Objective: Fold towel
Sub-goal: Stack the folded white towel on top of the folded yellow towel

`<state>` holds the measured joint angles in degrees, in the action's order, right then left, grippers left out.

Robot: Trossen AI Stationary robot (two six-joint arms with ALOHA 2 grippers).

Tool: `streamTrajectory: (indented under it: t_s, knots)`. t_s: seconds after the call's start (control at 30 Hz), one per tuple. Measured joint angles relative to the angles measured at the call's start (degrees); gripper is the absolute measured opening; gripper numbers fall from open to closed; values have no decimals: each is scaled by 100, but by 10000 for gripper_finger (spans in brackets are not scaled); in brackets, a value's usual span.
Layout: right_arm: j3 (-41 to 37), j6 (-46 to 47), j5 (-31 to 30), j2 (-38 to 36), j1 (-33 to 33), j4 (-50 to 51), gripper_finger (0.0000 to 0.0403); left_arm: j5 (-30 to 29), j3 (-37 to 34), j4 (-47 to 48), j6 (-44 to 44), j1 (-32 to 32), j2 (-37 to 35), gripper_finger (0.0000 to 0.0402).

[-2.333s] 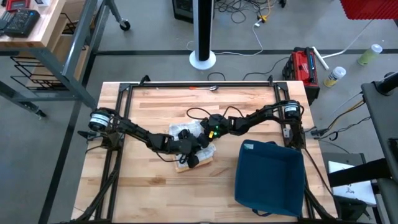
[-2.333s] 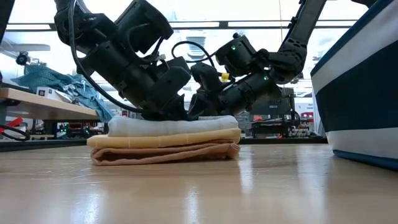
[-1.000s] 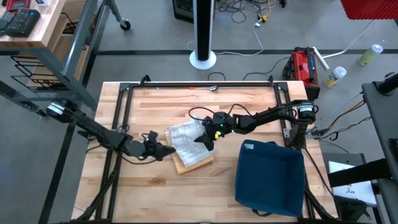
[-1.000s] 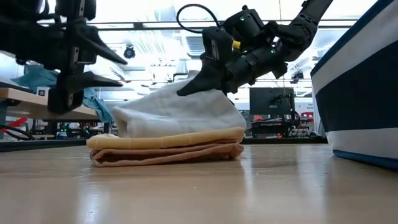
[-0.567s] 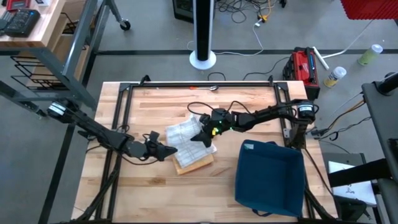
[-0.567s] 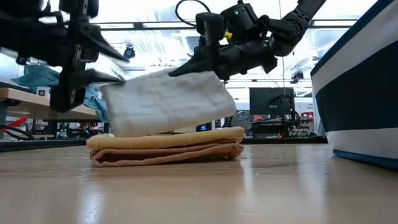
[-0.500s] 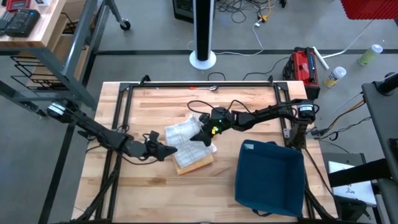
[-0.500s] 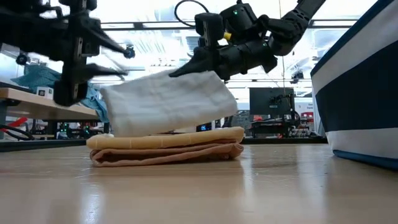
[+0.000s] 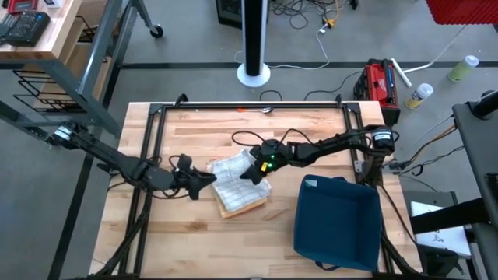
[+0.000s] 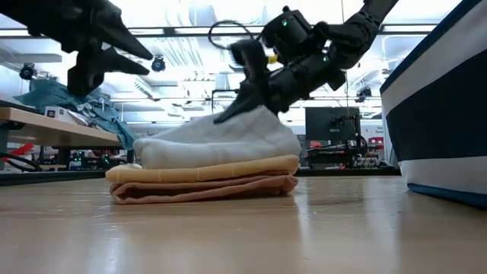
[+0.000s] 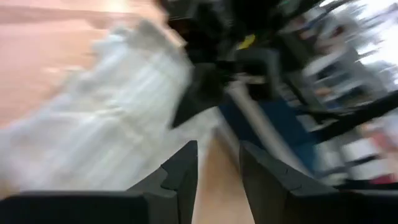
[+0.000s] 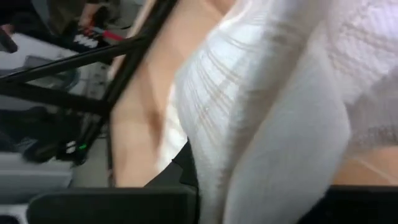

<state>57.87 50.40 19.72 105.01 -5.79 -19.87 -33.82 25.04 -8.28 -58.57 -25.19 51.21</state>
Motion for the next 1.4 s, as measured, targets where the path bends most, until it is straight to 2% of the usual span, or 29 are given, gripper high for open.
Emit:
streamTrajectory:
  t_s: [0.1,0.2,0.37,0.57,0.63,0.73,0.93,1.13,1.27,1.4]
  knots:
    - [1,0,-275,60,-6,185,31,-276,304,1125,-50,2,60,102]
    - [-1,84,-346,220,12,150,31,-395,480,1477,-30,7,368,96]
    - [183,12,-338,568,112,96,31,-435,664,1438,197,24,1185,92]
    - [420,-652,-593,664,132,331,33,-410,1157,1388,417,26,2351,93]
    - [532,-855,-629,664,130,648,56,-218,1385,1390,657,28,2754,89]
    - [833,-1187,-632,664,130,1436,113,133,1744,1476,796,61,3369,81]
    - [1499,-2117,-664,643,112,3032,202,625,2231,2520,354,72,4177,74]
    - [2071,-2826,-1190,569,115,4733,241,1083,2319,3050,213,55,4126,74]
    - [2124,-3157,-1203,491,145,5475,245,1154,2310,3366,225,20,3551,74]
    - [1985,-3331,-1003,352,216,5653,238,1390,2307,3775,181,-77,2868,74]
